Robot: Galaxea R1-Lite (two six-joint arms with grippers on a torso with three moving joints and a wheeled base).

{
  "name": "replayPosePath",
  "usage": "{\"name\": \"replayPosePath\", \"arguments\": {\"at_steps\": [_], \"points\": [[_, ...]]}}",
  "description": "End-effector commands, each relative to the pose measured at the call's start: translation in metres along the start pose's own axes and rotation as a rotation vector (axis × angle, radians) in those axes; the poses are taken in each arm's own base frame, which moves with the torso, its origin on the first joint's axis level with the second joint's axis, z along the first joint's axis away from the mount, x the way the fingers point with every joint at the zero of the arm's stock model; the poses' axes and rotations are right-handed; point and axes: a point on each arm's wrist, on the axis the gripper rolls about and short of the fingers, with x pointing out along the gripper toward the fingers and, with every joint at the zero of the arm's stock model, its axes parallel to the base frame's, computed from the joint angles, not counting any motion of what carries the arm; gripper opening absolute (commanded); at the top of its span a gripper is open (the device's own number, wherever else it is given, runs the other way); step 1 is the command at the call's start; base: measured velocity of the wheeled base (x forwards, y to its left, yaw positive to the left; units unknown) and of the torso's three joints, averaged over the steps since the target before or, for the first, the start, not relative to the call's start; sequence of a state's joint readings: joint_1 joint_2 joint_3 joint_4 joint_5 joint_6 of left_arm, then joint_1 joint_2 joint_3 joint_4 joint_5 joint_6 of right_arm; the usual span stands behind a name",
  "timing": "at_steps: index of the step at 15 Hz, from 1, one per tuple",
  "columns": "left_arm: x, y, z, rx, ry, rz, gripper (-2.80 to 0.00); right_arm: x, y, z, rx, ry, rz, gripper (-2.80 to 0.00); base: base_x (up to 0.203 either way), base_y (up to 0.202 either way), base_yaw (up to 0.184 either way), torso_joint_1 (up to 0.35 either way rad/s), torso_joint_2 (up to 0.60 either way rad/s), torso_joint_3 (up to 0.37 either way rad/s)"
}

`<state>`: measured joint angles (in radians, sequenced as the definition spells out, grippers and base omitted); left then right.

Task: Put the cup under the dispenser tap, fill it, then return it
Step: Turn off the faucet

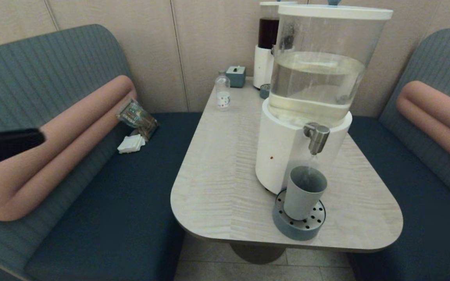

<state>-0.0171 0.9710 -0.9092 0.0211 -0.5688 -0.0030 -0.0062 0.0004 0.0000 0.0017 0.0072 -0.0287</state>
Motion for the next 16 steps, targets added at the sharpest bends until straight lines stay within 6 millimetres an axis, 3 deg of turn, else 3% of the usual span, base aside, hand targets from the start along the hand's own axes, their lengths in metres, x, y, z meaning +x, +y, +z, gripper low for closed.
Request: {"name": "replayPosePath", "arguments": {"at_steps": [1,3,4,6,11,13,16], "points": [[0.100,0.049,0.013,-0.047,0.130,-0.155,-2.80,0.000,0.000,0.000,0.000,0.002,0.001,-2.80,0.000,0.000,0.000,0.000,0.00,0.000],[0.131,0.041,0.047,0.020,0.097,-0.288,-2.80,0.000,0.000,0.000,0.000,0.001,0.000,-2.80,0.000,0.000,0.000,0.000,0.00,0.000],[0.144,0.028,0.054,0.031,0.124,-0.365,-2.80,0.000,0.000,0.000,0.000,0.002,0.001,-2.80,0.000,0.000,0.000,0.000,0.00,0.000],[0.159,-0.001,0.049,0.036,0.285,-0.478,-2.80,0.000,0.000,0.000,0.000,0.001,0.002,-2.80,0.000,0.000,0.000,0.000,0.00,0.000],[0.196,-0.016,0.048,0.467,0.411,-0.528,-2.80,0.000,0.000,0.000,0.000,0.001,0.000,-2.80,0.000,0.000,0.000,0.000,0.00,0.000],[0.215,-0.045,0.030,0.571,0.470,-0.585,-2.80,0.000,0.000,0.000,0.000,0.001,0.000,-2.80,0.000,0.000,0.000,0.000,0.00,0.000],[0.253,-0.073,0.024,0.673,0.314,-0.550,-2.80,0.000,0.000,0.000,0.000,0.001,0.000,-2.80,0.000,0.000,0.000,0.000,0.00,0.000]]}}
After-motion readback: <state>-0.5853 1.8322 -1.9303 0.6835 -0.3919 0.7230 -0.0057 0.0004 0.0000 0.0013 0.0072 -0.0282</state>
